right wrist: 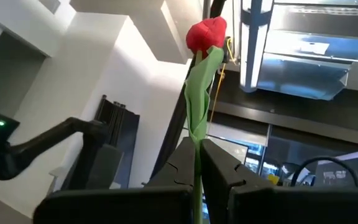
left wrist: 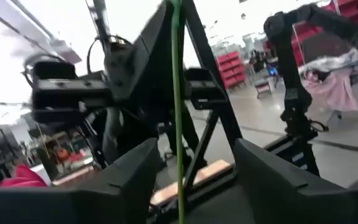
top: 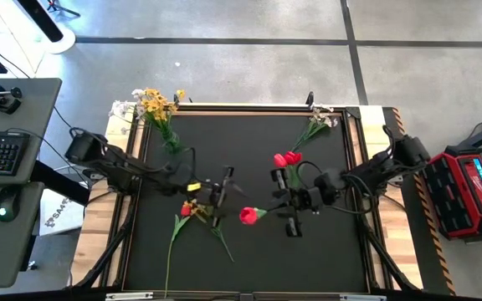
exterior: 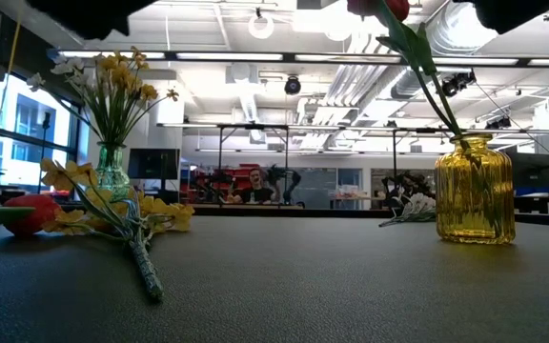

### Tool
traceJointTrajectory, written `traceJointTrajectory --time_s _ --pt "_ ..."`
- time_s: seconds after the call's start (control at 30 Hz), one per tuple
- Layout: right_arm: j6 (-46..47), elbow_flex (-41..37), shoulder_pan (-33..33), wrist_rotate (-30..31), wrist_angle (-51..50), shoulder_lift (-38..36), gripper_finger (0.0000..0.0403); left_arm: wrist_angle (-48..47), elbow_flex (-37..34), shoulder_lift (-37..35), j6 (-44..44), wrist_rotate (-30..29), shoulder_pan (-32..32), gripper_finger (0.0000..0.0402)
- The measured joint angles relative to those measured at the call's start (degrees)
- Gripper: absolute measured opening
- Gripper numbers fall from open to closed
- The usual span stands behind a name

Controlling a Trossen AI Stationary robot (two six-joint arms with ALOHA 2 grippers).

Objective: Sort flowers into vase by color
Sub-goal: Put the top red flower into the yellow flower vase

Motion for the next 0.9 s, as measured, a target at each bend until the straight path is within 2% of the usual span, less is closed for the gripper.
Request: traceJointTrajectory --time_s 0.13,0.43,0.7,0.77,0.9 --pt "-0.4 0.1 -0.2 0.5 0.0 0.0 0.0 -1.9 3.6 2.3 -1.3 -3.0 0.0 0.0217" --pt "-1.5 0.0 -0.1 0.6 -2.1 0.0 0.0 -2.1 8.8 6.0 -1.5 -1.7 -0.2 0.0217" --pt "-1.5 0.0 -0.1 0.6 -3.5 0.0 0.0 -0.3 9.2 5.9 -0.6 -1.5 -0.2 0.0177" --pt "-1.5 0.0 -0.1 0.8 -3.5 0.0 0.0 -0.2 9.2 5.9 -0.6 0.3 -0.2 0.0167" --pt "-2.4 0.0 -0.1 4.0 -3.7 0.4 0.0 -0.1 9.2 5.9 -0.8 1.8 -0.3 0.0157"
